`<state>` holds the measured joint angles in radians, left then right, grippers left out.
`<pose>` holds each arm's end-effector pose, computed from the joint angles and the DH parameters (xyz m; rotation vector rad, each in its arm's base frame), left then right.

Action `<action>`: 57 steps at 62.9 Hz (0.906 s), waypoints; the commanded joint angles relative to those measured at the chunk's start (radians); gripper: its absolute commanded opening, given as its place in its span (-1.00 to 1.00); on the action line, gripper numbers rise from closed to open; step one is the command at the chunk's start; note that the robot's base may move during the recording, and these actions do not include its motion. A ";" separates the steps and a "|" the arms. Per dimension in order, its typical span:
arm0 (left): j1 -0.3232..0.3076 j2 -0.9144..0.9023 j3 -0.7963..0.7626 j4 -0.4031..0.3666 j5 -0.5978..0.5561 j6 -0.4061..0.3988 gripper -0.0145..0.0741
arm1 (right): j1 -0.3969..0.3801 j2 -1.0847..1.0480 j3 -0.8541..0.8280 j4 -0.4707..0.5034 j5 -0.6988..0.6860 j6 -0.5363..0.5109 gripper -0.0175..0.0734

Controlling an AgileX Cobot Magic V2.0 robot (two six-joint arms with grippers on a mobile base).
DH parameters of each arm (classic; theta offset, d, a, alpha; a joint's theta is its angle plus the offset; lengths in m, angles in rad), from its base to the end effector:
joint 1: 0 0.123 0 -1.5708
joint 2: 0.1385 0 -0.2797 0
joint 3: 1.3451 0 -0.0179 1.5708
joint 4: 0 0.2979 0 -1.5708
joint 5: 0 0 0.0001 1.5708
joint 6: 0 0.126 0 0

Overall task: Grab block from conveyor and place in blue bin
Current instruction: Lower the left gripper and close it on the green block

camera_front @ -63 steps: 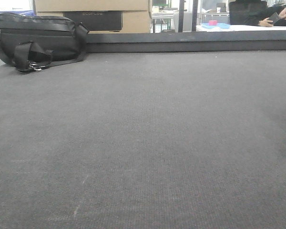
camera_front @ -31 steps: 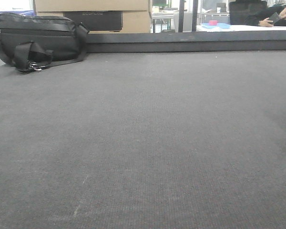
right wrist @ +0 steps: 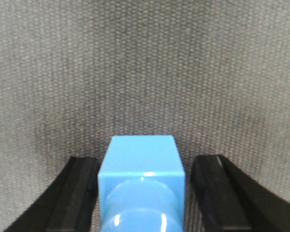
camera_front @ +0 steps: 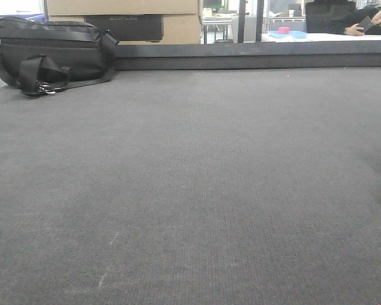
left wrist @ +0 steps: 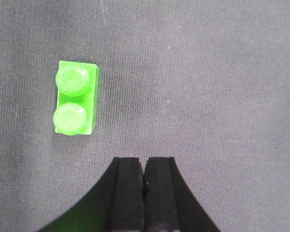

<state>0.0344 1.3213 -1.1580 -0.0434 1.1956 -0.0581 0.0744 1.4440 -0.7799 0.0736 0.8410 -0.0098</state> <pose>0.3045 0.0054 0.2759 -0.1454 2.8386 -0.0659 0.2807 0.0278 0.1309 -0.0588 2.9887 0.0950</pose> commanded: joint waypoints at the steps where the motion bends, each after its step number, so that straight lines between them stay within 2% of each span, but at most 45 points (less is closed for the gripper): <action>1: 0.002 0.001 -0.009 -0.007 0.004 -0.001 -0.92 | 0.000 0.001 0.001 -0.009 -0.011 0.001 -0.31; 8: 0.002 0.002 -0.009 -0.011 0.019 -0.001 -0.92 | 0.000 0.001 0.001 -0.009 -0.009 0.001 -0.90; 10: 0.002 0.002 -0.009 -0.011 0.021 -0.001 -0.92 | 0.000 -0.001 -0.004 -0.009 -0.002 0.001 -0.98; 21: 0.025 0.036 -0.025 -0.004 0.026 0.006 -0.92 | 0.000 -0.040 -0.074 -0.009 0.066 0.001 -0.96; 30: 0.063 0.103 -0.046 -0.004 0.026 0.112 -0.92 | 0.000 -0.106 -0.148 0.006 0.061 0.001 -0.97; 36: 0.063 0.146 -0.046 0.049 0.026 0.158 -0.92 | 0.000 -0.140 -0.185 0.038 0.024 0.001 -0.97; 44: 0.063 0.182 -0.046 0.121 -0.010 0.159 -0.92 | 0.000 -0.150 -0.207 0.072 -0.033 0.001 -0.97; 49: 0.063 0.200 -0.046 0.128 -0.029 0.159 -0.92 | 0.000 -0.150 -0.207 0.083 -0.049 0.001 -0.97; 53: 0.063 0.207 -0.046 0.124 -0.038 0.159 -0.84 | 0.000 -0.150 -0.207 0.085 -0.047 0.001 -0.97; 57: 0.063 0.214 -0.043 0.119 -0.051 0.159 -0.68 | 0.000 -0.150 -0.207 0.085 -0.047 0.001 -0.97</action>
<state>0.0930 1.5287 -1.1944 0.0771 1.1666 0.0964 0.0744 1.3028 -0.9793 0.1564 0.8129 -0.0062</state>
